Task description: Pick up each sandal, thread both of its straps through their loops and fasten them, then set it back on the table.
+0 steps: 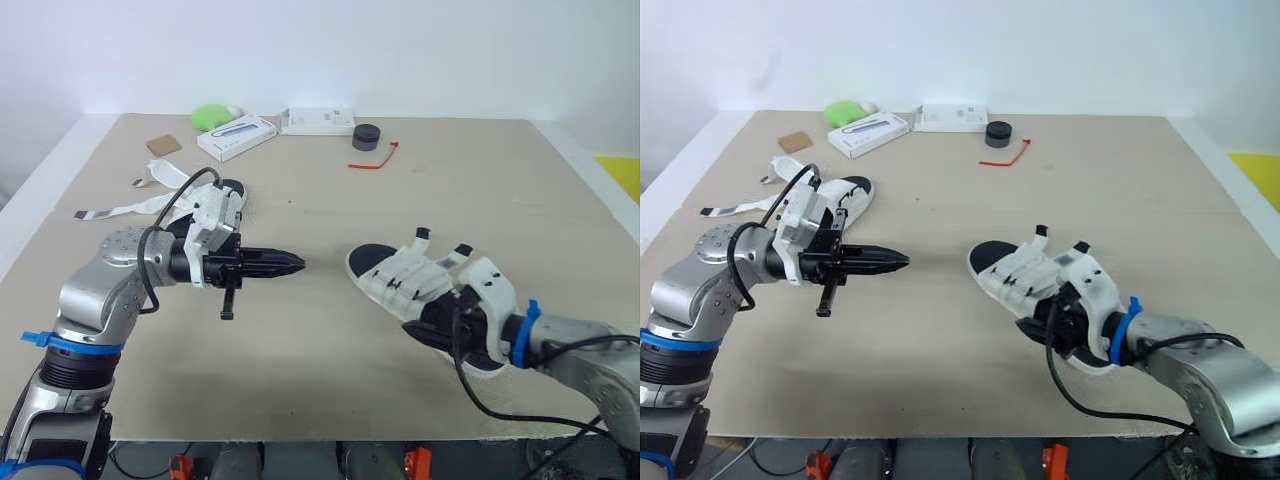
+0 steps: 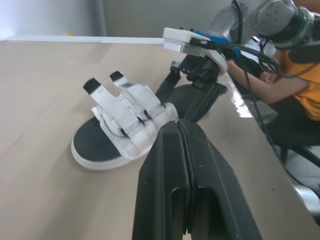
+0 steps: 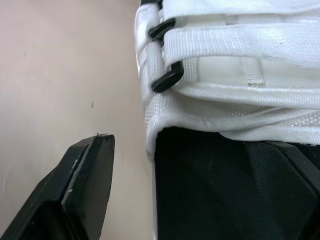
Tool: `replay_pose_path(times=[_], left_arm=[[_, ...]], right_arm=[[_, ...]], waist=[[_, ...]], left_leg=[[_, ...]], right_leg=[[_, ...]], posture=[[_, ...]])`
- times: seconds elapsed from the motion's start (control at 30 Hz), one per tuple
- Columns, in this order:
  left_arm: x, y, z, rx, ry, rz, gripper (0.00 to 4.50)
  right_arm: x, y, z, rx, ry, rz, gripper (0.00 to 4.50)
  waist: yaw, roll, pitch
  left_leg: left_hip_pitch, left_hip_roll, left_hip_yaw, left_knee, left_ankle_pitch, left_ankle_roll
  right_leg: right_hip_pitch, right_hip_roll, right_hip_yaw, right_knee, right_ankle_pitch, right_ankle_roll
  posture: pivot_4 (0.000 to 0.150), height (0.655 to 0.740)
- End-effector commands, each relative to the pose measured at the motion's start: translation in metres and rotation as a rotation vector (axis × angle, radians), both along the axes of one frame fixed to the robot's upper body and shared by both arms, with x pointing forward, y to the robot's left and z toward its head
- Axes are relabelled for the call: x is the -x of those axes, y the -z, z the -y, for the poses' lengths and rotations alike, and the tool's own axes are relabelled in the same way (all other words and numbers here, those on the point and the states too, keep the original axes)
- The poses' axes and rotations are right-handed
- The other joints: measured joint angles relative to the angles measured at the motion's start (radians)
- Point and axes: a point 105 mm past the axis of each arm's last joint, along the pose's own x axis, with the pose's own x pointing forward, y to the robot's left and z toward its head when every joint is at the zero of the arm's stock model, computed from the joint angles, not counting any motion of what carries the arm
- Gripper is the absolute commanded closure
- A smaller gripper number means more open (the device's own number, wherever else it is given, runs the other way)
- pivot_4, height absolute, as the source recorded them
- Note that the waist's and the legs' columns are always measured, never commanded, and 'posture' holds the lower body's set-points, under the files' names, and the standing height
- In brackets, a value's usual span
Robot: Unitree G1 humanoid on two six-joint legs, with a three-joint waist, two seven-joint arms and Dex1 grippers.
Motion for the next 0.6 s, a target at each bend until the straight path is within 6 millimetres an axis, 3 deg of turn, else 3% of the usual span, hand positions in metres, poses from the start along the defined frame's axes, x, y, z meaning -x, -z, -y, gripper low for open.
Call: replay_pose_path(times=[0.03, 0.1, 0.27, 0.37, 0.5, 0.6], left_arm=[[0.005, -0.003, -0.001, -0.008, -0.022, 0.031, 4.50], [0.003, 0.000, -0.001, -0.015, -0.044, 0.032, 4.50], [-0.015, 0.005, -0.009, -0.024, -0.195, 0.074, 4.50], [-0.025, 0.005, -0.014, -0.008, -0.281, 0.088, 4.50], [-0.033, 0.006, -0.019, 0.003, -0.367, 0.103, 4.50], [-0.038, 0.006, -0.023, 0.026, -0.435, 0.108, 4.50]], right_arm=[[-0.016, 0.010, 0.004, 0.014, 0.081, -0.015, 0.31], [-0.021, 0.012, 0.005, 0.020, 0.101, -0.011, 0.80], [-0.038, 0.015, 0.004, -0.012, 0.163, 0.020, 3.29], [-0.043, 0.014, 0.000, -0.045, 0.155, 0.037, 4.48], [-0.058, 0.001, 0.017, -0.099, 0.233, 0.099, 4.48], [-0.082, -0.023, 0.065, -0.094, 0.449, 0.205, 4.48]], waist=[[0.001, 0.000, 0.000], [0.003, -0.001, 0.000], [0.004, -0.003, -0.001], [0.004, -0.003, -0.001], [0.004, -0.003, -0.001], [0.005, -0.003, -0.001]], left_leg=[[0.000, 0.000, 0.000, 0.000, 0.000, 0.000], [0.001, 0.000, 0.000, 0.000, 0.000, 0.000], [0.002, 0.000, 0.000, 0.002, 0.001, 0.000], [0.002, 0.000, 0.000, 0.002, 0.003, 0.000], [0.002, 0.000, 0.000, 0.002, 0.005, -0.001], [0.002, 0.000, 0.001, 0.002, 0.006, 0.000]], right_leg=[[0.000, 0.000, 0.000, 0.000, 0.000, 0.000], [0.001, 0.000, 0.000, 0.000, 0.001, 0.000], [0.002, 0.000, 0.000, 0.000, 0.003, 0.000], [0.002, 0.000, 0.001, 0.000, 0.005, 0.000], [0.002, 0.000, 0.001, 0.000, 0.006, 0.000], [0.002, 0.000, 0.001, 0.000, 0.007, 0.000]], posture=[[0.150, 0.7400], [0.150, 0.7400], [0.150, 0.7400], [0.150, 0.7400], [0.150, 0.7400], [0.150, 0.7400]])
